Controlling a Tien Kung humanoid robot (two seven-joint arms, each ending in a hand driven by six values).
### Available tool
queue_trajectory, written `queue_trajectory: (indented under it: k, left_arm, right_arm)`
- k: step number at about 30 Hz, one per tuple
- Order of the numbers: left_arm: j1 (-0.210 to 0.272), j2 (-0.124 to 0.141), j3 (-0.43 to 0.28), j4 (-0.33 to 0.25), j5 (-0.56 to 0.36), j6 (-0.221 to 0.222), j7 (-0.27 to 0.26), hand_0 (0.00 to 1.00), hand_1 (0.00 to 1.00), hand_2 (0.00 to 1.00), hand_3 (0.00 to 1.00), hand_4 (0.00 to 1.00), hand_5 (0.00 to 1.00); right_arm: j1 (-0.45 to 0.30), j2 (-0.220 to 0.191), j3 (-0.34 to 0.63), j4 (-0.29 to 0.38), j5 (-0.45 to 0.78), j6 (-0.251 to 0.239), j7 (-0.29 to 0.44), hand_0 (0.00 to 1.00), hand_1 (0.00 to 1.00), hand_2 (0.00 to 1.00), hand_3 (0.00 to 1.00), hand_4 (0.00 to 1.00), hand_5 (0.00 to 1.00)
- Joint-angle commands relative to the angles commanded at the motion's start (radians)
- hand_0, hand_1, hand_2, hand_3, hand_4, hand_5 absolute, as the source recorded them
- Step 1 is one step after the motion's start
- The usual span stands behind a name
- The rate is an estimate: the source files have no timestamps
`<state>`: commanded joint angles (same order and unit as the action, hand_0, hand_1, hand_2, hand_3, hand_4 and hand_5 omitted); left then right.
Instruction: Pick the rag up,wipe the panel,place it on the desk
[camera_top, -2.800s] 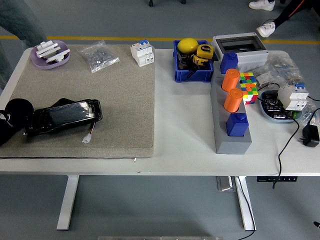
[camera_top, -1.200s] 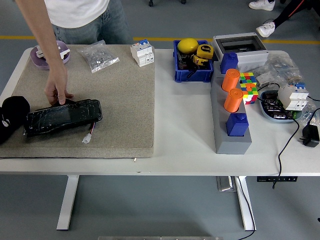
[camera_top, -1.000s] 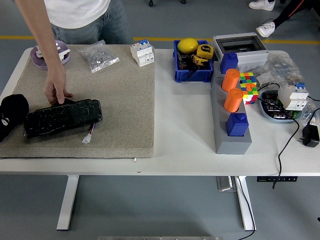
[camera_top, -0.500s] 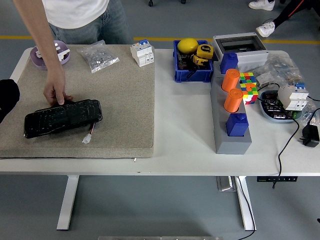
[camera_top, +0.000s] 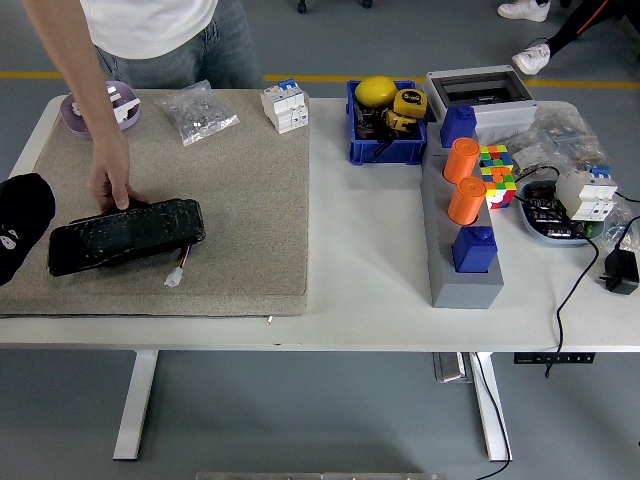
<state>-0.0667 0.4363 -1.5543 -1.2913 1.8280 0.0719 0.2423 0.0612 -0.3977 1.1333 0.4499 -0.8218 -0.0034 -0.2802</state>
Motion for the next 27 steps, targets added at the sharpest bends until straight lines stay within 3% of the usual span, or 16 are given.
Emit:
queue_trajectory:
  k: [15,27]
  left_arm:
    - [0.002,-0.027,0.057,-0.006,-0.029,0.013,-0.009,0.265,0.284,0.557,0.448,0.039,0.002]
    - [-0.048,-0.033,0.169,-0.003,-0.055,0.016,-0.015,0.269,0.278,0.549,0.446,0.042,0.002]
  right_arm:
    - [0.002,-0.003,0.005,0.001,-0.004,-0.001,-0.001,0.764,0.594,0.702,0.685,0.998,0.636]
    - [0.002,-0.005,-0.003,0.003,0.001,0.000,0.000,0.763,0.593,0.702,0.682,0.998,0.637]
